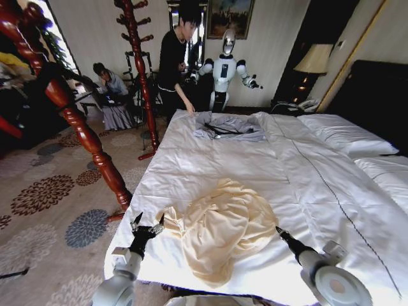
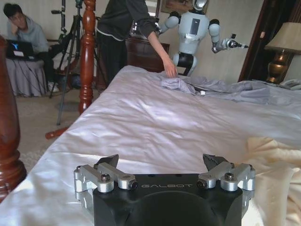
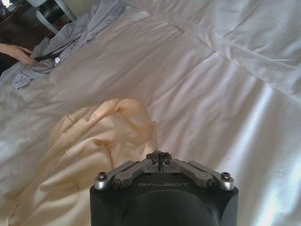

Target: Pick up the clothes from the bed and hang them on the clothes hanger.

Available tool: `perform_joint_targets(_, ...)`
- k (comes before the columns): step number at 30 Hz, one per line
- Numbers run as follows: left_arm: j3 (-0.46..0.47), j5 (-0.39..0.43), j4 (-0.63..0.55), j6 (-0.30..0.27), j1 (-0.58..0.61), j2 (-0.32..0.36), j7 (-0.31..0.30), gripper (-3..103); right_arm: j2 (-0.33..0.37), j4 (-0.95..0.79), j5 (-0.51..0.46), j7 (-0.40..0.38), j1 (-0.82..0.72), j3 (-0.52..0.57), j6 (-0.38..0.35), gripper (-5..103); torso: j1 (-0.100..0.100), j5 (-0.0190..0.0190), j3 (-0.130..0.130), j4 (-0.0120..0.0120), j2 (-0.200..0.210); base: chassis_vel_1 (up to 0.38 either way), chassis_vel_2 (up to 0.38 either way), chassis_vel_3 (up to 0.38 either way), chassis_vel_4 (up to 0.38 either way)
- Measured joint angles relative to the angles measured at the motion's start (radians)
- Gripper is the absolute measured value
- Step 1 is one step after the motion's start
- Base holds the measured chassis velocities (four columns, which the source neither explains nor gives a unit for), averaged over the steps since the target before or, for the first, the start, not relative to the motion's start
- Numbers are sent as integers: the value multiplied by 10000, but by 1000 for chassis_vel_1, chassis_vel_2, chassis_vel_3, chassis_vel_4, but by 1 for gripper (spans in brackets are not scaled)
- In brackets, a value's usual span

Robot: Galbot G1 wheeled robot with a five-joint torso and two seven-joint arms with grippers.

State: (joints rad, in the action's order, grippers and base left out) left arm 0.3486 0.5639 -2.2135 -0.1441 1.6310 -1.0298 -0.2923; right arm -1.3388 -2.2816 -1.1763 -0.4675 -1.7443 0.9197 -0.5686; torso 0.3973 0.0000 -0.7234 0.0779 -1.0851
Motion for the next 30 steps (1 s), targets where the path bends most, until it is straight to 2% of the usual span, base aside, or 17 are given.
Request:
perform_joint_targets(1, -146, 403, 35, -139, -261, 164, -93, 100, 17, -3, 120, 29, -14, -11, 18, 0, 0, 2, 0, 3, 0, 0, 0, 0, 0)
perform_joint_targets(2, -146, 403, 35, -139, -261, 164, -93, 100, 17, -3, 120, 29, -14, -11, 18, 0, 0, 2, 0, 3, 0, 0, 0, 0, 0)
perform_joint_targets(5, -624, 1498, 165, -483, -877, 520, -342, 100, 170, 47, 265, 55, 68, -141, 68, 0, 1, -1, 0, 5, 0, 0, 0, 0, 0)
perform_joint_targets(9, -1002, 1808, 272, -651, -1146, 588, -577, 100, 413, 244, 244, 33, 331, -375, 70, 0, 0, 2, 0, -7, 0, 0, 0, 0, 0)
perform_joint_targets(13, -1737, 2172, 451, -646, -1525, 853, -641, 100, 501, 354, 216, 10, 349, -405, 71, 0, 1, 1, 0, 5, 0, 0, 0, 0, 0)
perform_joint_targets(16, -2123, 2615, 550, -568, -1720, 941, -649, 100, 533, 389, 206, 3, 363, -405, 78, 0, 0, 2, 0, 0, 0, 0, 0, 0, 0)
perform_joint_targets(20, -2499, 3538, 802, -469, -2492, 506, -773, 100, 595, 402, 169, -6, 363, -337, 85, 0, 0, 3, 1, -1, 0, 0, 0, 0, 0)
perform_joint_targets(26, -2748, 4184, 1269, -600, -3400, -16, -1055, 102, 671, 443, 148, -26, 341, -304, 86, 0, 1, 1, 1, 3, 1, 0, 0, 0, 0)
perform_joint_targets(29, -2979, 4756, 1509, -727, -3756, -192, -1198, 92, 684, 451, 70, -51, 319, -301, 95, 0, 1, 2, 1, 1, 0, 0, 0, 0, 0)
perform_joint_targets(30, -3032, 4955, 1606, -754, -3845, -239, -1214, 88, 685, 426, -240, -144, 319, -291, 92, 0, 0, 2, 0, 1, 0, 0, 0, 0, 0)
